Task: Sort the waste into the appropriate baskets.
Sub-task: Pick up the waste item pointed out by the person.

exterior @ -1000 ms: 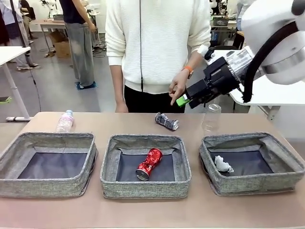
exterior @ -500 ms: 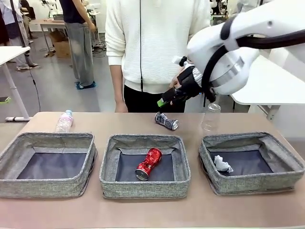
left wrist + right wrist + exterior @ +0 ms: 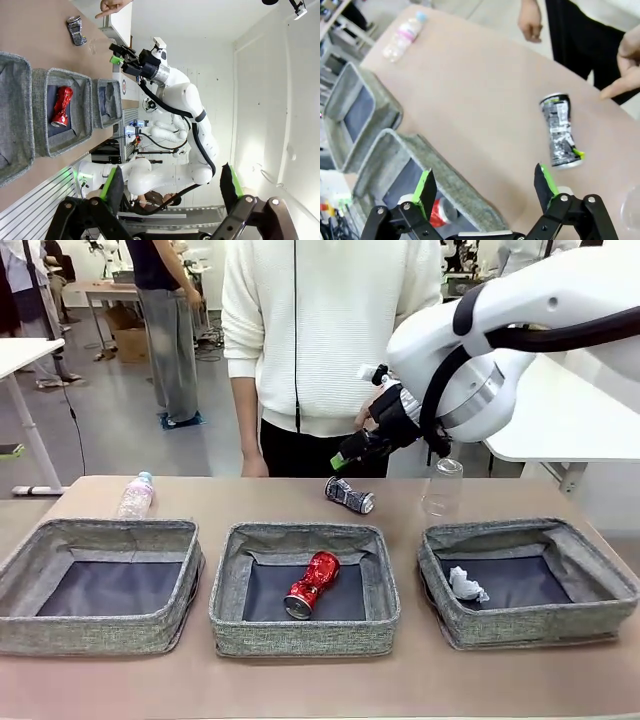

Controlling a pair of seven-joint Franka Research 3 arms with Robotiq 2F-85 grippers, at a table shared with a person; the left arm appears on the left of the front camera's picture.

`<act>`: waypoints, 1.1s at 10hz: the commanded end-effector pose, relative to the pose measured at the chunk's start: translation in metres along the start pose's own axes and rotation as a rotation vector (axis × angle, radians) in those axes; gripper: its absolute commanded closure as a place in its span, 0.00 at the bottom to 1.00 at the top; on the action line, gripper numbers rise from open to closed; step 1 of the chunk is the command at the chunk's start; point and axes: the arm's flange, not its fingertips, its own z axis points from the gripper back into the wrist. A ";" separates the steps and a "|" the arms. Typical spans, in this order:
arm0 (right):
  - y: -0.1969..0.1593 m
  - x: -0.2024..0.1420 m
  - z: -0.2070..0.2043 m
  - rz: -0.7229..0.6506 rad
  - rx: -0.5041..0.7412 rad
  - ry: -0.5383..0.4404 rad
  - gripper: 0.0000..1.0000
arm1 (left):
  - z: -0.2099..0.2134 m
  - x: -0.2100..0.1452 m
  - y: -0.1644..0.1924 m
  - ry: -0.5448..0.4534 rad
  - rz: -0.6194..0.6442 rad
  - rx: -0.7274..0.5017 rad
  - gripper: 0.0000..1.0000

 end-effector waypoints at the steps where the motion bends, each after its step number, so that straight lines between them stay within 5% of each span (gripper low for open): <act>1: -0.013 0.015 -0.013 0.016 -0.032 0.027 0.00 | 0.002 -0.002 -0.003 -0.002 0.006 0.010 0.00; 11: -0.042 0.006 -0.067 0.028 -0.230 0.111 0.00 | 0.002 -0.002 -0.003 -0.002 0.006 0.010 0.00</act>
